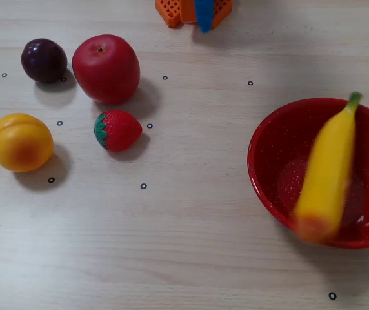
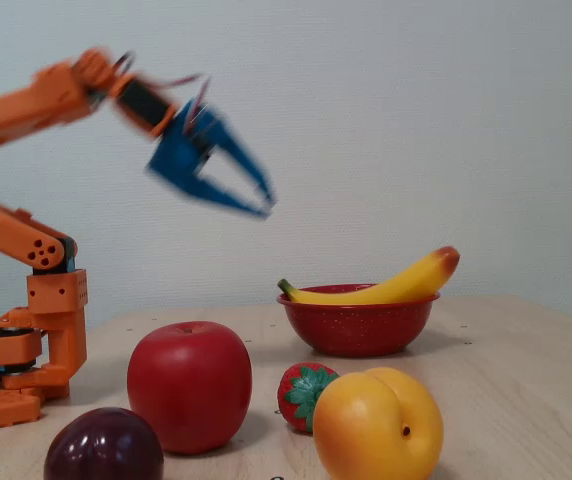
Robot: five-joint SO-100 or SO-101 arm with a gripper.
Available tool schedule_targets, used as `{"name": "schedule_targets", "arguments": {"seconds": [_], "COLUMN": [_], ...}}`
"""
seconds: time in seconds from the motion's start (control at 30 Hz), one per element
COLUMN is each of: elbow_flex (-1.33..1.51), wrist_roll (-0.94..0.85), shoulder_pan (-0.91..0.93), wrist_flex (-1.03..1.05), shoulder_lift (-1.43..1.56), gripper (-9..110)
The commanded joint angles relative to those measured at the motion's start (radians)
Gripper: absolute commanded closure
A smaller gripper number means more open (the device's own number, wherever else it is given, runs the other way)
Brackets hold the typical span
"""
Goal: Put the banana in the red bowl.
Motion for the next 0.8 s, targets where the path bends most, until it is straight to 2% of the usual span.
{"name": "schedule_targets", "arguments": {"seconds": [0.0, 0.37, 0.77], "elbow_flex": [0.084, 0.565, 0.706], "wrist_roll": [-0.048, -0.135, -0.25], "shoulder_pan": [-0.038, -0.071, -0.054], "wrist_flex": [-0.032, -0.094, -0.107], "shoulder_lift": [0.141, 0.48, 0.56], "gripper": [101, 101, 101]}}
